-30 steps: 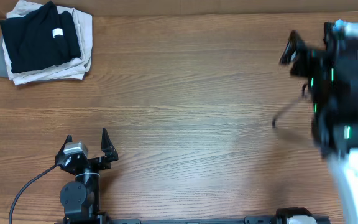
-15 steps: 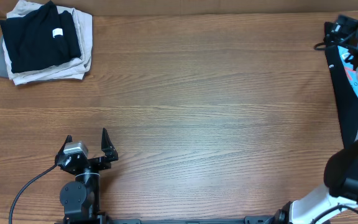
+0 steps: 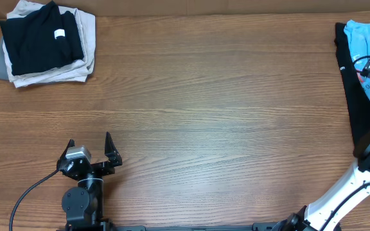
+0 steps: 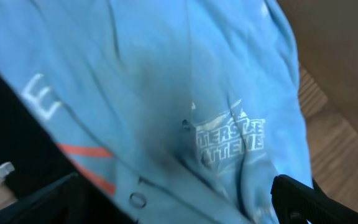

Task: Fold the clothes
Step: 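Reach the right gripper to the light-blue T-shirt at the right edge and grasp it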

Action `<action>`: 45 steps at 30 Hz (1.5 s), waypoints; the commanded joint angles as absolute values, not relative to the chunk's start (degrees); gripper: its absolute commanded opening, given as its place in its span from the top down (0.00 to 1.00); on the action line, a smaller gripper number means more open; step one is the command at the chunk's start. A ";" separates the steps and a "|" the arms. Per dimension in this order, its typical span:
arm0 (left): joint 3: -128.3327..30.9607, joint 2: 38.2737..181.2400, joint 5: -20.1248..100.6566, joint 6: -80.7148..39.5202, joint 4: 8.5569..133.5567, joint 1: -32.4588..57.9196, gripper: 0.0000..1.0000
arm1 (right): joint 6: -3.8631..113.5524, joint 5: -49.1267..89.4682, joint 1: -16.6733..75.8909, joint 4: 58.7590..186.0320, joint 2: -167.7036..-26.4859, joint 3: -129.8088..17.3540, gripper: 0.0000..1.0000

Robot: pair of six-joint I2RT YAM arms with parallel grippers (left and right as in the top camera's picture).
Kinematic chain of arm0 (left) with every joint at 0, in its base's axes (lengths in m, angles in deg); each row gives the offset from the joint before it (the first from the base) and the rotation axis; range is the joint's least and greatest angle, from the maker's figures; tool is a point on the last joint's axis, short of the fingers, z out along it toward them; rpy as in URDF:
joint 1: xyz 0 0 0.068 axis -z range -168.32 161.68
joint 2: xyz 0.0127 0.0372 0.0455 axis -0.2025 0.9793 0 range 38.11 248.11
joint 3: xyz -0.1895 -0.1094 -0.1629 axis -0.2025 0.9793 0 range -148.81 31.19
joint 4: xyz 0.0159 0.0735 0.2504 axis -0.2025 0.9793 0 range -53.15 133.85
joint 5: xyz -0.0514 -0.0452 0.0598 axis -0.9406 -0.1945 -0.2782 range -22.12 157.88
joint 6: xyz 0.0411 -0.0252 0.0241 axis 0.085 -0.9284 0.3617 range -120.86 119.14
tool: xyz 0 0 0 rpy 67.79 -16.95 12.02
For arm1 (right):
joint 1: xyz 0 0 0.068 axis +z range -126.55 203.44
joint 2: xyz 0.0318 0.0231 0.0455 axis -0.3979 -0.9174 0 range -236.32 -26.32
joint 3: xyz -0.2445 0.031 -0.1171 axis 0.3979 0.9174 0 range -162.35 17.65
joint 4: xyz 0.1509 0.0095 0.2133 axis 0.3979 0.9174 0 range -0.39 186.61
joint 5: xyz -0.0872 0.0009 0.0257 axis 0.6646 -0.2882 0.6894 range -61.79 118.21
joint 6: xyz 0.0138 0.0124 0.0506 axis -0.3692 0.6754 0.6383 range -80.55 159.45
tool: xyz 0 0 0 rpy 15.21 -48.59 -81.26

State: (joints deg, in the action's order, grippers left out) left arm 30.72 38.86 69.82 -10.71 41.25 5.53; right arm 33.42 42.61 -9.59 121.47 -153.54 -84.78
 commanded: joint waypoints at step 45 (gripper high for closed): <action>30.90 38.36 69.34 -9.20 41.12 5.05 0.00 | 42.76 13.30 -14.38 133.95 -149.93 -101.33 0.96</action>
